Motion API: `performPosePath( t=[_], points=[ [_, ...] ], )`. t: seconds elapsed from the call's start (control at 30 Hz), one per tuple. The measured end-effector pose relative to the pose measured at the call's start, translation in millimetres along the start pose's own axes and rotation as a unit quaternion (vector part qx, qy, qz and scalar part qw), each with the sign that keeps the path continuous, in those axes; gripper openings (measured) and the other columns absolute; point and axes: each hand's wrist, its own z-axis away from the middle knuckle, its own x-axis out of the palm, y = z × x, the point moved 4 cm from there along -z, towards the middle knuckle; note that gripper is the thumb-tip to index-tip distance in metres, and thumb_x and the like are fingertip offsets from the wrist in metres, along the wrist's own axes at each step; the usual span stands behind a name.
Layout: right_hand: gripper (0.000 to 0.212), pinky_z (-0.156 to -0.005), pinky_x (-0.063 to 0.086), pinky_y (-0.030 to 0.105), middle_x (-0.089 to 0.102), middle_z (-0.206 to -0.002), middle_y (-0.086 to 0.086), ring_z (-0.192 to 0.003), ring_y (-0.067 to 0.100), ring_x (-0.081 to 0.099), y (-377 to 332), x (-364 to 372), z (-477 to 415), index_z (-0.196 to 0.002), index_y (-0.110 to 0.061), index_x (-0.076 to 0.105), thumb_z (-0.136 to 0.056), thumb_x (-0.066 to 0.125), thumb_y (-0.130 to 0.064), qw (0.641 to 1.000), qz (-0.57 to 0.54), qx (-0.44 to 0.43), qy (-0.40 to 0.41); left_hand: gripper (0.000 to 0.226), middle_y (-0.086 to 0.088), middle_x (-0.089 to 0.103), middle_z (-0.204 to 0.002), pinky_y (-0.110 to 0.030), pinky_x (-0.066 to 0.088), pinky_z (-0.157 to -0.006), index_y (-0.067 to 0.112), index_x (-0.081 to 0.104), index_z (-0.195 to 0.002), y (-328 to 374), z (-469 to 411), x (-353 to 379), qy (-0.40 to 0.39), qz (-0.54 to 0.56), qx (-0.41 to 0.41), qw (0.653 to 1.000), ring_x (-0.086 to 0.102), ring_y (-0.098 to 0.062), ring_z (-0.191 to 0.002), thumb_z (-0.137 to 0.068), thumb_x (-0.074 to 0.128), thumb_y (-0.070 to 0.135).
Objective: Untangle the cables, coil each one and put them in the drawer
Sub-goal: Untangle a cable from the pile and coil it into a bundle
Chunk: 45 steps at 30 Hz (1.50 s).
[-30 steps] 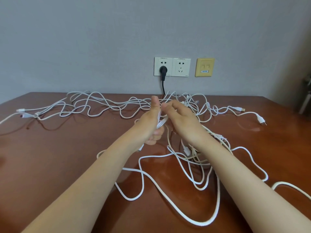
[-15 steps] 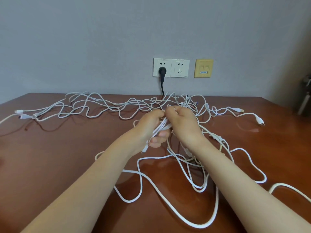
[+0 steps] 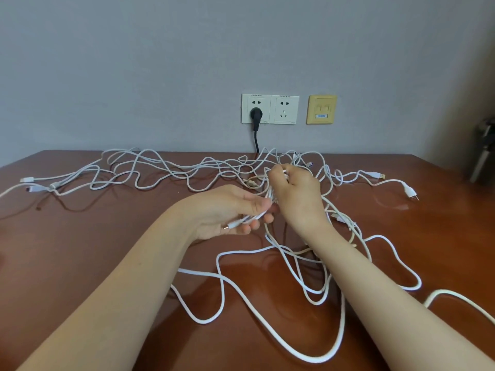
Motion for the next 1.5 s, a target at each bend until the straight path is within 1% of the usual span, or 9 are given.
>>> performPosePath(
  t=[0.27,0.5,0.63,0.8,0.93,1.07,1.2,1.33,1.5],
  points=[
    [0.04,-0.068,0.036,0.031,0.047,-0.057,-0.008,-0.063,0.015,0.045,4.5,-1.0,-4.1,-0.06,-0.021,0.042,-0.094,0.044,-0.044,0.997,-0.028,0.047,-0.052,0.021,0.002,0.057,-0.061,-0.011,0.039,-0.042,0.012,0.064,-0.074,0.6,3.8,-14.0,0.1,-0.02,0.025,0.994,0.048,-0.002,-0.041,-0.093,0.054,0.013],
    [0.046,-0.062,0.037,0.028,0.042,-0.037,-0.007,-0.055,0.011,0.043,1.8,-2.9,-3.9,-0.056,-0.011,0.057,-0.093,0.05,-0.037,0.986,0.078,0.004,-0.148,0.024,0.001,0.054,-0.06,-0.012,0.035,-0.04,0.013,0.065,-0.07,-1.5,7.1,-34.8,0.203,-0.087,0.018,0.975,0.044,-0.007,-0.044,-0.093,0.056,0.014],
    [0.029,-0.07,0.041,0.037,0.049,-0.054,-0.004,-0.065,0.021,0.048,-4.5,0.3,-3.3,-0.07,-0.011,0.06,-0.093,0.052,-0.027,0.981,0.081,-0.093,-0.148,0.022,0.002,0.054,-0.06,-0.013,0.034,-0.041,0.011,0.067,-0.076,-1.7,7.9,-26.8,0.123,-0.223,0.009,0.967,0.045,-0.004,-0.04,-0.094,0.054,0.013],
    [0.032,-0.068,0.043,0.036,0.06,-0.061,-0.003,-0.064,0.015,0.052,-3.4,-0.8,-5.7,-0.059,-0.031,0.053,-0.091,0.056,-0.028,0.982,0.045,-0.113,-0.148,0.029,0.009,0.054,-0.056,-0.006,0.033,-0.043,0.025,0.062,-0.067,7.3,9.4,-1.3,0.03,-0.329,0.067,0.941,0.047,-0.003,-0.048,-0.093,0.054,0.015],
    [0.031,-0.05,0.029,0.016,0.043,-0.04,-0.013,-0.042,0.002,0.034,1.7,-7.5,-12.8,-0.06,-0.018,0.055,-0.091,0.056,-0.018,0.983,-0.067,-0.057,-0.159,0.033,0.016,0.055,-0.049,-0.005,0.033,-0.047,0.027,0.062,-0.065,15.2,12.7,3.1,0.017,-0.29,0.135,0.947,0.045,0.003,-0.044,-0.092,0.054,0.011],
    [0.03,-0.048,0.034,0.014,0.05,-0.053,-0.002,-0.05,0.007,0.042,13.3,-10.4,-14.9,-0.064,-0.017,0.061,-0.091,0.053,-0.007,0.973,-0.162,0.03,-0.164,0.027,0.016,0.056,-0.05,-0.006,0.034,-0.046,0.014,0.062,-0.072,24.0,16.6,2.7,0.041,-0.166,0.182,0.968,0.043,0.002,-0.045,-0.093,0.05,0.001],
    [0.036,-0.042,0.024,0.013,0.036,-0.036,-0.01,-0.035,0.003,0.031,17.6,-4.9,-11.8,-0.061,-0.013,0.06,-0.095,0.05,-0.018,0.988,-0.088,0.009,-0.123,0.027,0.011,0.057,-0.053,-0.011,0.034,-0.046,0.012,0.061,-0.07,31.1,18.2,-11.7,0.151,-0.085,0.225,0.959,0.04,0.0,-0.044,-0.093,0.05,0.002],
    [0.038,-0.053,0.029,0.026,0.042,-0.037,-0.011,-0.044,0.003,0.041,8.6,1.0,-6.0,-0.058,-0.021,0.054,-0.094,0.05,-0.032,0.993,0.03,-0.041,-0.104,0.039,0.003,0.061,-0.069,-0.009,0.034,-0.043,0.024,0.06,-0.059,26.2,15.8,-29.9,0.272,-0.044,0.22,0.936,0.042,0.002,-0.039,-0.092,0.051,0.005],
    [0.033,-0.063,0.028,0.035,0.065,-0.084,0.013,-0.087,0.038,0.058,-19.6,4.6,12.5,-0.094,-0.016,0.057,-0.1,0.033,-0.038,0.936,0.286,-0.179,-0.102,0.027,0.015,0.056,-0.058,-0.009,0.035,-0.052,0.024,0.061,-0.066,24.7,20.5,-44.9,0.398,-0.113,0.214,0.885,0.048,-0.001,-0.053,-0.092,0.056,0.016]
  ],
)
